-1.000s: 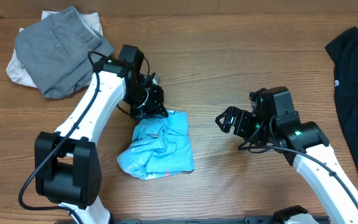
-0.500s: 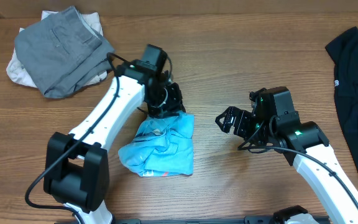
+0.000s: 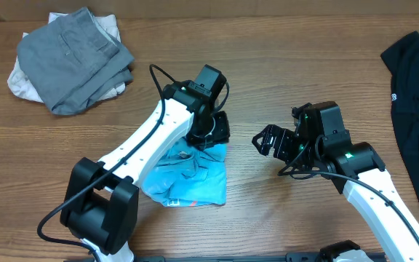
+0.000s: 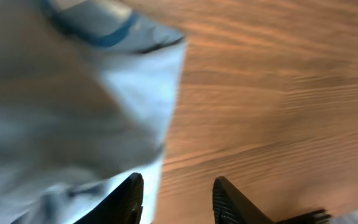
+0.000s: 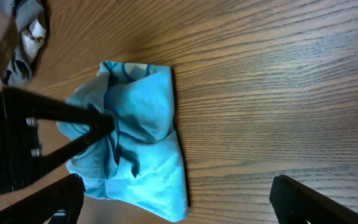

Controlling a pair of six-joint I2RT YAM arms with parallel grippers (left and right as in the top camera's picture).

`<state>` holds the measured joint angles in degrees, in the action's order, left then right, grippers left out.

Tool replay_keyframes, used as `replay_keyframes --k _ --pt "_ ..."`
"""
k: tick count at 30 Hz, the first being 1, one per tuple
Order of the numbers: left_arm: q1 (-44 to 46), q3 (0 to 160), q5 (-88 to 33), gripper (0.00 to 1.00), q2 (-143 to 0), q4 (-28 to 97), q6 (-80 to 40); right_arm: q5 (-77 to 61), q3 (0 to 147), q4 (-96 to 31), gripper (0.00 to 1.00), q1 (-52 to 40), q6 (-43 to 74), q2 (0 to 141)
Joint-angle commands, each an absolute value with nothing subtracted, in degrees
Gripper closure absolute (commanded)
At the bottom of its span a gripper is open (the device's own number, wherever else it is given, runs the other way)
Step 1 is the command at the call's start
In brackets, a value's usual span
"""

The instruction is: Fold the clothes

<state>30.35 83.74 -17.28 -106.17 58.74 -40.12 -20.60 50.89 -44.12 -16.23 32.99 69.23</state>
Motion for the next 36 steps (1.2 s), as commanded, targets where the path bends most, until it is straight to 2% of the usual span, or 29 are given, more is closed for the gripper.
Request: replay_keyframes --k 1,4,7,8,11,12,19,26,36 --pt "27.97 89.67 -12.10 0.57 -103.59 64.69 -34.89 -20.51 51.09 -43.81 0.00 -16.34 32.84 69.19" --pt "25.08 96.88 -4.95 0.50 -102.26 75.09 -32.64 -20.34 51.09 -43.81 0.00 -16.34 32.82 69.19" --pt "21.61 103.13 -1.39 0.28 -100.53 83.22 -29.21 -20.34 51.09 -43.81 0.00 -16.34 32.82 69.19" --pt "20.25 104.66 -1.41 0.18 -99.90 85.01 -27.73 -20.36 51.09 -43.83 0.00 -16.34 32.82 69.19" --pt "15.29 107.11 -1.45 0.03 -97.78 88.73 -23.07 -20.36 51.09 -43.83 0.00 -16.34 32.84 69.19" --pt "13.56 107.09 -1.43 0.01 -97.19 89.78 -22.13 -20.38 51.09 -43.83 0.00 -16.34 32.84 69.19" --pt "2.79 101.12 -5.85 0.04 -97.10 95.29 -19.31 -20.40 51.09 -43.83 0.00 -16.34 32.84 69.19" --pt "0.75 83.68 -15.07 0.08 -97.10 86.89 -16.27 -20.45 51.09 -43.90 0.00 -16.34 32.82 69.19" --pt "-4.34 65.98 -15.25 0.11 -97.12 74.26 -16.73 -20.60 51.09 -44.10 0.00 -16.34 32.80 69.19"
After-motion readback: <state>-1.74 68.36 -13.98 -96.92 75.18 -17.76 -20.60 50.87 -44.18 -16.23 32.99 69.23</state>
